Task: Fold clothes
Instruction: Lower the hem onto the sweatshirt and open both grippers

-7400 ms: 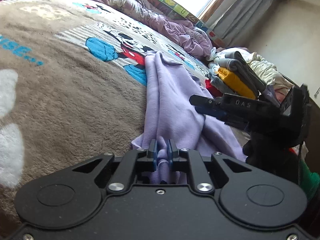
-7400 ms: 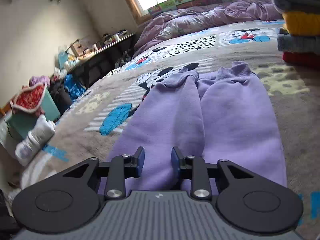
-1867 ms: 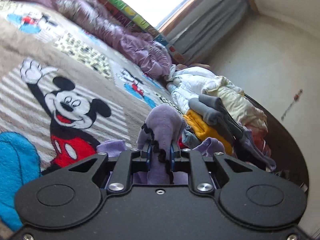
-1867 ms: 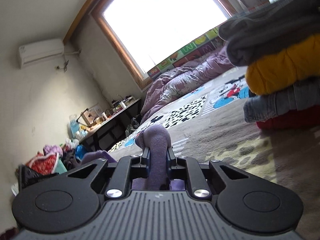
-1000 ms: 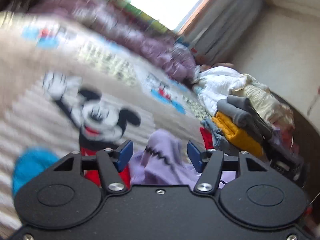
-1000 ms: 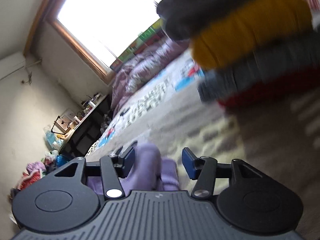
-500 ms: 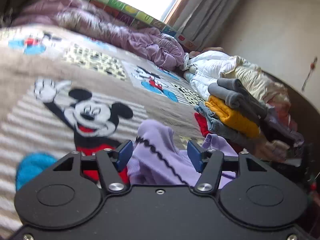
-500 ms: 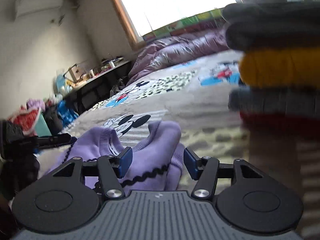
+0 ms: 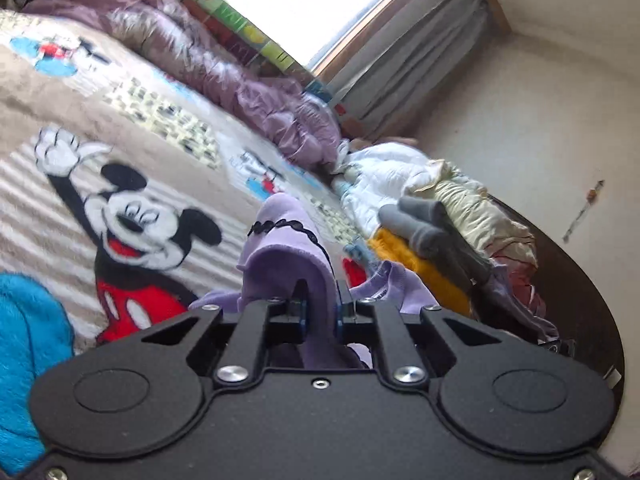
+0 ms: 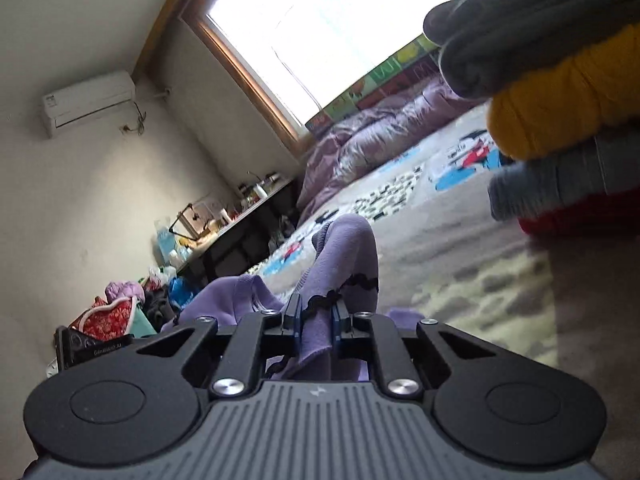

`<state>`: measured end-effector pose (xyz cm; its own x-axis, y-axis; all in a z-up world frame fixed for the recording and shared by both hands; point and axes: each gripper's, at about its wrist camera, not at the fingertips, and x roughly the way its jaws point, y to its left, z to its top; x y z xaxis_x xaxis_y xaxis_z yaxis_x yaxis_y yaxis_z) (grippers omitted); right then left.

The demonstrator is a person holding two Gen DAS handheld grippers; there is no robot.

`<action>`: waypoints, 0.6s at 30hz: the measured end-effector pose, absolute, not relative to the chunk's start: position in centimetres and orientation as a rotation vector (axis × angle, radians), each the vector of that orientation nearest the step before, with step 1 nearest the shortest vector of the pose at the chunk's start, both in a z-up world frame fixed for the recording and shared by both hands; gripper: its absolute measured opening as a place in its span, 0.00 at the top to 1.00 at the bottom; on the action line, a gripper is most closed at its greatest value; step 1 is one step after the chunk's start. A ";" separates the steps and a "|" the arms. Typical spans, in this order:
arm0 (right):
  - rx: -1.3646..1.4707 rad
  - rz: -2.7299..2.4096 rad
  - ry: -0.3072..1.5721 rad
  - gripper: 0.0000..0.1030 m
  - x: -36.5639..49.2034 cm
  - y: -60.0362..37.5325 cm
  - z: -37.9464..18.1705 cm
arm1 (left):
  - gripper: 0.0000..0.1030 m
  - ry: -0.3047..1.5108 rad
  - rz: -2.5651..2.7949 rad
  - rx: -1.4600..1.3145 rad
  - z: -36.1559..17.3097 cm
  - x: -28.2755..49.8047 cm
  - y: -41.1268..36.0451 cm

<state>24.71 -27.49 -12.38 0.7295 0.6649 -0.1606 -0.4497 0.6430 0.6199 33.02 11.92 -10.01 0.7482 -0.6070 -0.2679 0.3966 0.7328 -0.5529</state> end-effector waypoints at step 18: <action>0.115 0.664 0.293 0.60 19.7 -23.4 -9.3 | 0.55 0.395 -0.601 -0.117 -7.9 28.1 9.1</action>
